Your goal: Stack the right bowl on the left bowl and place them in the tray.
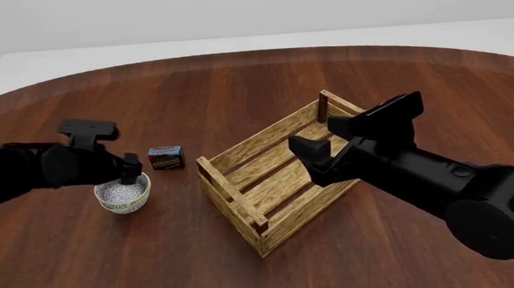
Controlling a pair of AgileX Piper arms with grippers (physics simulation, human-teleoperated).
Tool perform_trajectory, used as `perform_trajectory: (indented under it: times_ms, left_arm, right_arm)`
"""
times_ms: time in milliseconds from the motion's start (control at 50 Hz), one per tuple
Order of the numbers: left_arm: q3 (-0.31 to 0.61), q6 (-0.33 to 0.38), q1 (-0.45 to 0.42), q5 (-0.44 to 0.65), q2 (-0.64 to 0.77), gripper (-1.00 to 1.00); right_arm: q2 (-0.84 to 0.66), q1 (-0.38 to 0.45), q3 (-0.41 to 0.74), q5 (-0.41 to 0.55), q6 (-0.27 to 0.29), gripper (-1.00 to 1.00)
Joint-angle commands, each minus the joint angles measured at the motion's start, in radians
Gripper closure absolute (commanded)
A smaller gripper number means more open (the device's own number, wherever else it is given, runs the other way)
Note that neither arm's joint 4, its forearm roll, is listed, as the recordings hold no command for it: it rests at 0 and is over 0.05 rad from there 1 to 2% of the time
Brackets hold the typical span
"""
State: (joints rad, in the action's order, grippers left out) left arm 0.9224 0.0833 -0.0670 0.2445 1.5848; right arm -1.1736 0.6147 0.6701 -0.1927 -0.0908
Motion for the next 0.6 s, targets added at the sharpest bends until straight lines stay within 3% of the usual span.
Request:
perform_trajectory:
  times_ms: [20, 600]
  left_arm:
    - [0.002, 0.012, -0.007, -0.012, 0.054, -1.0]
    - [-0.032, -0.023, -0.037, -0.1, 0.191, -1.0]
  right_arm:
    - [-0.01, -0.024, 0.026, 0.048, 0.04, -1.0]
    - [-0.01, -0.024, 0.026, 0.049, 0.041, -1.0]
